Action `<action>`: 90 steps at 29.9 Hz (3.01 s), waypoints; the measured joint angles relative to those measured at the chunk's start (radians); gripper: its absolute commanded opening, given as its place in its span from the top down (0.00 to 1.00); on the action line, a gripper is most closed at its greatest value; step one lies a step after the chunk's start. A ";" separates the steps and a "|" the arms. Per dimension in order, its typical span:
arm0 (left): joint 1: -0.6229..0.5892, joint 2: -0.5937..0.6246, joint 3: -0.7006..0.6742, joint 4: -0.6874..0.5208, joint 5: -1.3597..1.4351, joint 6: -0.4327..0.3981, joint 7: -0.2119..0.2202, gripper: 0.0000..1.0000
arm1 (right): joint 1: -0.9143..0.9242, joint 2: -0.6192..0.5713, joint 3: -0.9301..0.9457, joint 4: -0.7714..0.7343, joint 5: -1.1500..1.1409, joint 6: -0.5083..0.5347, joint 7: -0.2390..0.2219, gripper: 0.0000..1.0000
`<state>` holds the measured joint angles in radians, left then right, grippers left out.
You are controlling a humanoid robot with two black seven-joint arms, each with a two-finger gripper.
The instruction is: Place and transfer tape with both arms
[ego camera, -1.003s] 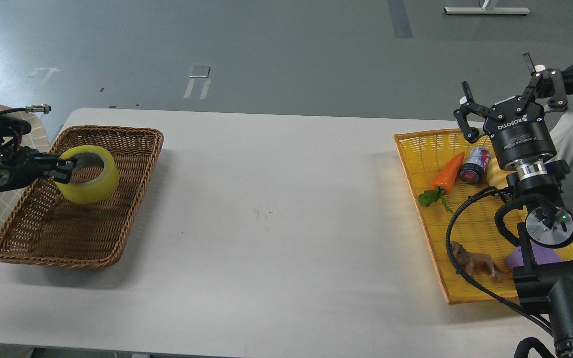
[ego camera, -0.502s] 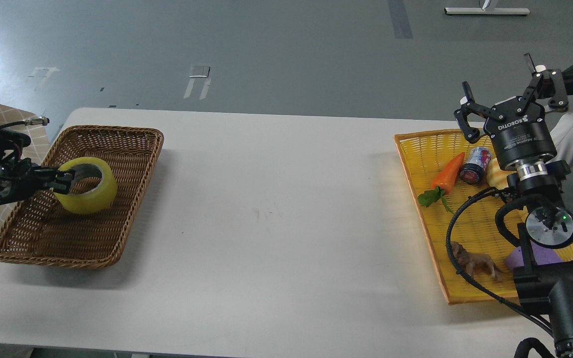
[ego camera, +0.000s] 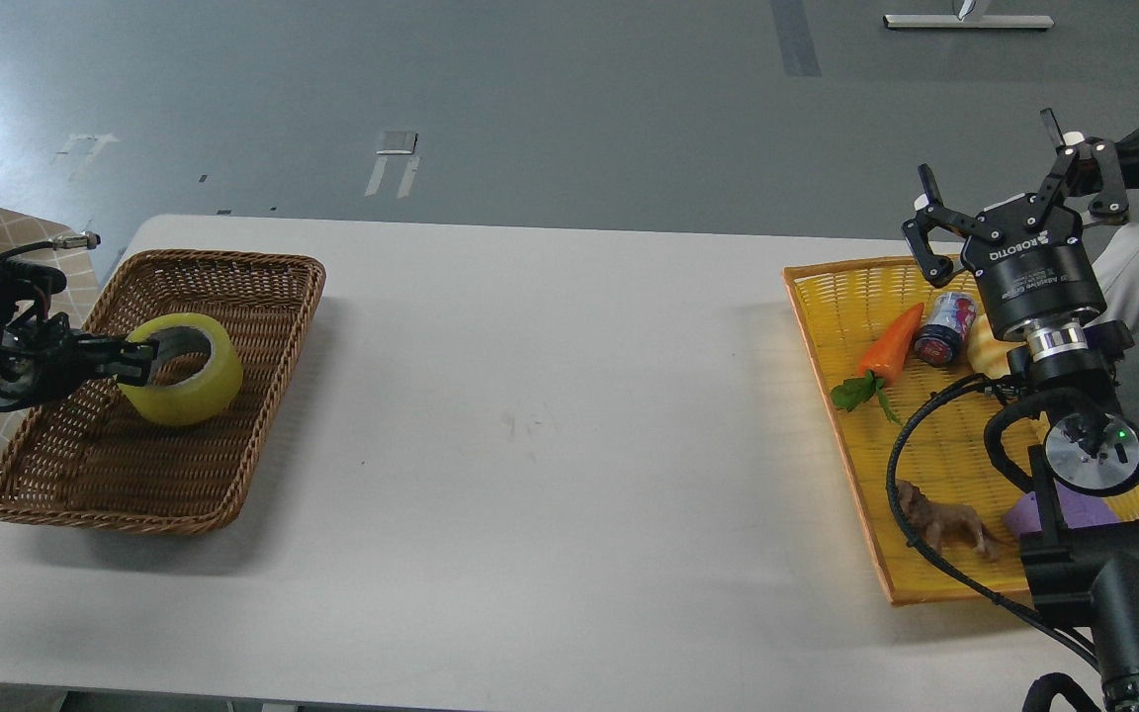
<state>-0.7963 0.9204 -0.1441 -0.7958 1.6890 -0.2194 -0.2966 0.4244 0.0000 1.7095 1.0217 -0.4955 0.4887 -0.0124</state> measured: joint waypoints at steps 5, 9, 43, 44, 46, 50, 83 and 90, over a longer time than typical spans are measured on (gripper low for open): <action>0.001 0.000 0.000 0.001 -0.003 0.000 0.000 1.00 | -0.001 0.000 0.000 0.000 0.000 0.000 0.000 0.00; 0.002 0.000 0.000 0.002 -0.005 0.000 0.000 0.91 | -0.001 0.000 0.000 0.000 0.000 0.000 0.000 0.00; -0.287 0.059 -0.020 -0.110 -0.518 -0.027 -0.052 0.20 | 0.007 0.000 -0.001 0.005 0.000 0.000 -0.003 0.00; -0.311 0.049 -0.022 -0.115 -0.585 -0.034 -0.056 0.18 | 0.009 0.000 -0.001 0.006 0.000 0.000 -0.004 0.00; -0.348 0.025 -0.030 -0.121 -0.700 -0.048 -0.063 0.12 | 0.013 0.000 -0.002 0.007 0.000 0.000 -0.006 0.00; -0.386 -0.052 -0.065 -0.123 -0.974 -0.099 -0.075 0.02 | 0.031 0.000 -0.002 0.010 0.000 0.000 -0.008 0.00; -0.042 -0.570 -0.651 -0.147 -1.370 -0.269 -0.076 0.02 | 0.186 -0.014 -0.050 -0.088 -0.005 0.000 -0.021 0.00; -0.010 -0.607 -0.701 -0.141 -1.380 -0.269 -0.074 0.02 | 0.186 -0.008 -0.082 -0.093 -0.006 0.000 -0.021 0.00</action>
<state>-0.8066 0.3130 -0.8451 -0.9367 0.3087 -0.4887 -0.3706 0.6106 -0.0084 1.6280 0.9286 -0.5016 0.4887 -0.0338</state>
